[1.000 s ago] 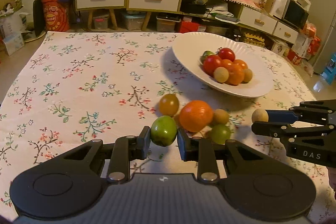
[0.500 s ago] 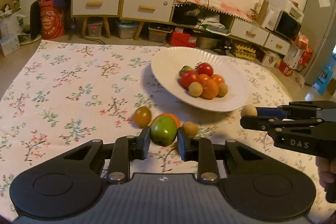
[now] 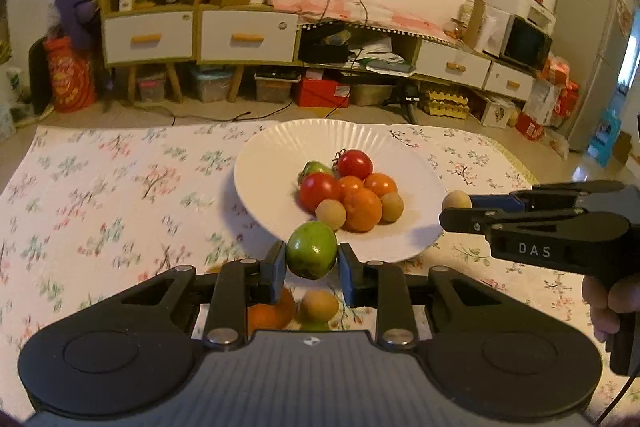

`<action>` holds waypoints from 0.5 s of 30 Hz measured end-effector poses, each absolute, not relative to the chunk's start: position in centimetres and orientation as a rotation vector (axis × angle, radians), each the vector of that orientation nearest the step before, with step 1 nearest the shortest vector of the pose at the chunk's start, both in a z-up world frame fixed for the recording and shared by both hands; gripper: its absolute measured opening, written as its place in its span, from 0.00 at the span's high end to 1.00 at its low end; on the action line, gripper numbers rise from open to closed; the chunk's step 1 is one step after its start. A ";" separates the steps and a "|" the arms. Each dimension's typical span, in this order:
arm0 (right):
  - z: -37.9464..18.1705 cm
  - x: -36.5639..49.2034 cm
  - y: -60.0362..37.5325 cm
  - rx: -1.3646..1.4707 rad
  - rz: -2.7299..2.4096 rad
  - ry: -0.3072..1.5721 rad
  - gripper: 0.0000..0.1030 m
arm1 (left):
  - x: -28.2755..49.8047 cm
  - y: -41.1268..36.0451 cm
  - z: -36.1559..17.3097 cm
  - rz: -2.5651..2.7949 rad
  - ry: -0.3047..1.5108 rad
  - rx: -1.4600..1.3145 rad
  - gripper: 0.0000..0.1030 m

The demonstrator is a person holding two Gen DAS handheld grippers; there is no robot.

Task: Organize fruits
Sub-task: 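Carry the green lime and yellow fruit in both grippers over the white plate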

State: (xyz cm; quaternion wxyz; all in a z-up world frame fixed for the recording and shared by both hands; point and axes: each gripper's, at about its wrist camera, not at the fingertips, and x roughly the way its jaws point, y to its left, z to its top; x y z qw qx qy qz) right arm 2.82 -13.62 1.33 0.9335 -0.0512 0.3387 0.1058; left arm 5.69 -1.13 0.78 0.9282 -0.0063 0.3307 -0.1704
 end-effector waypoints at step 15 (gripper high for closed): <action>1.0 7.0 -15.0 -0.106 0.225 0.658 0.77 | 13.2 -2.8 -0.2 -0.334 0.703 -0.003 0.76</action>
